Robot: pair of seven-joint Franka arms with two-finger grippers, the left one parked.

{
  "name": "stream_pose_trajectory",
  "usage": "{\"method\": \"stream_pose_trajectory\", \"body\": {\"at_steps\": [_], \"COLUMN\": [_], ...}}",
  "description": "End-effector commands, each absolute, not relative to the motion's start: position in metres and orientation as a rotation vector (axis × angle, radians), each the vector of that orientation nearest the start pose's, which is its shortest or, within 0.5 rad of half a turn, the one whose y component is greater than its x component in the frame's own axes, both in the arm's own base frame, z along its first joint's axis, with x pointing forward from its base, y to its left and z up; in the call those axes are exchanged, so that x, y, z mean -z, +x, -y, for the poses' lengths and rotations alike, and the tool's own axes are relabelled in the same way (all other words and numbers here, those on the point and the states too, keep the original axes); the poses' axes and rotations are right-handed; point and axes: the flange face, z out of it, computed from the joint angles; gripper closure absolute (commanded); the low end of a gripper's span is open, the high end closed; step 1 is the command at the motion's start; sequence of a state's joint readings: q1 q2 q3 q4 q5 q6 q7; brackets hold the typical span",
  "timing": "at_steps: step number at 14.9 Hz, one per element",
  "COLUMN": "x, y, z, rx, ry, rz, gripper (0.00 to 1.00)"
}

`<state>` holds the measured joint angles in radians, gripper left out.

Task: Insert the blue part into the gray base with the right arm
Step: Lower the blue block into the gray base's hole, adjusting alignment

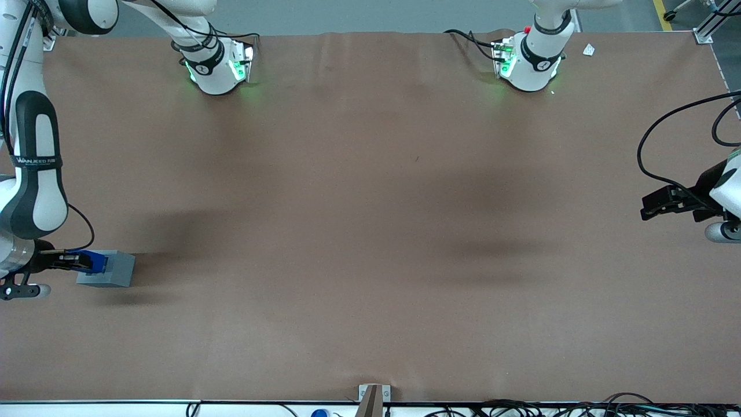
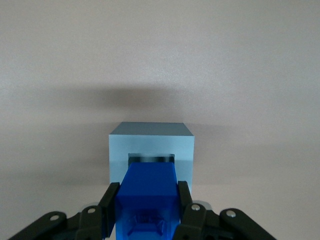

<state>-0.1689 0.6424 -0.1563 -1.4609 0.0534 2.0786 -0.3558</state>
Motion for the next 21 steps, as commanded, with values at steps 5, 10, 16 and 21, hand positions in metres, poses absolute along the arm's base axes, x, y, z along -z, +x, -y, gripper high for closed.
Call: {"method": "stream_pose_trajectory", "body": {"at_steps": [5,10,16,21], "x": [-0.3046,-0.3036,-0.3036,-0.3029], "y": [0.6894,0.6909,0.691,0.691], "z": [0.2098,0.2078,0.2075,0.2063], "rx": [-0.011,-0.004,-0.001,-0.002], "ry": [-3.18,-3.182,-3.175,-3.174], "rz": [0.071,0.072,0.068,0.071], "gripper": [0.99,0.99,0.99,0.99]}}
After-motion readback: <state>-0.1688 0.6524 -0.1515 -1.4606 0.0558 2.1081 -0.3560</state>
